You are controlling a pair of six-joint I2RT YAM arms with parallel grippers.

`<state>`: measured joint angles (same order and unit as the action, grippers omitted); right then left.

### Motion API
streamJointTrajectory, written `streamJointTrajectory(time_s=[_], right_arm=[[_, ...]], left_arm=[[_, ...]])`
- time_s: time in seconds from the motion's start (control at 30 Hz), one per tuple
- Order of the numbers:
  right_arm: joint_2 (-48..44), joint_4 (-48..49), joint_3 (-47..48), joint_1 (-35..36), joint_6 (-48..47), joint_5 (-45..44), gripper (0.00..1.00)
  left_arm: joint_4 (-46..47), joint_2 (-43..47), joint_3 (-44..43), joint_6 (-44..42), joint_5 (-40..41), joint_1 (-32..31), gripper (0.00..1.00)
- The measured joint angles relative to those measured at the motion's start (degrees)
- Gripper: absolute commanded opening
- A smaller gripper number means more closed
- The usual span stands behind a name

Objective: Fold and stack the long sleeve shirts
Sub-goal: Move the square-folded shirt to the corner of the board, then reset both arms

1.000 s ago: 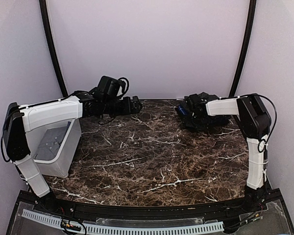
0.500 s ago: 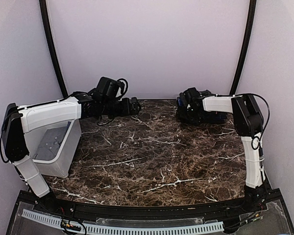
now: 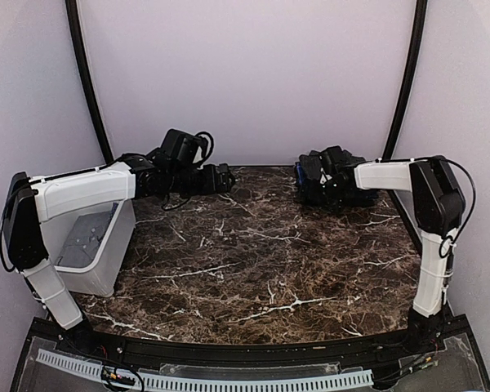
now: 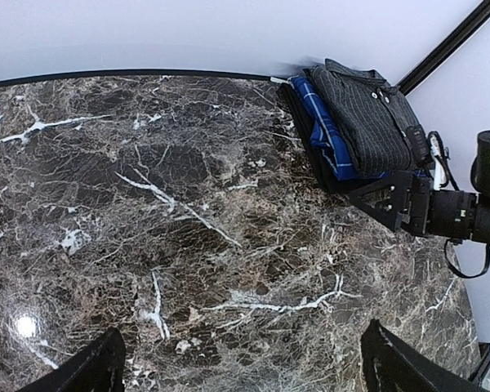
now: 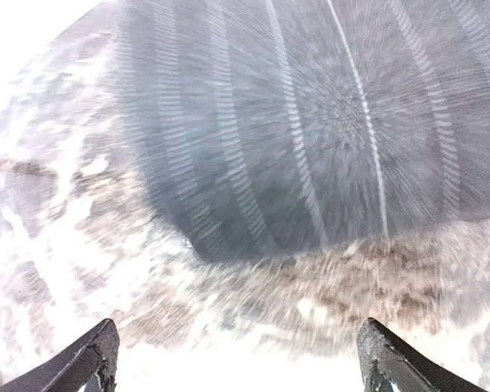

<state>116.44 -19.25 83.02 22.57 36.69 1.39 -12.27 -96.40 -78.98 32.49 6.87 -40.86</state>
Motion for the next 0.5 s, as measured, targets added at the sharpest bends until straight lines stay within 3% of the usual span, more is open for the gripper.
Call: streamJointTrajectory(time_s=[0.5], right_arm=[[-24.0,3.5,-16.7,1.1,-4.6,1.1,0.98]], left_arm=[[-0.2,5.8,1.5,-3.3,1.7,0.1,0.99]])
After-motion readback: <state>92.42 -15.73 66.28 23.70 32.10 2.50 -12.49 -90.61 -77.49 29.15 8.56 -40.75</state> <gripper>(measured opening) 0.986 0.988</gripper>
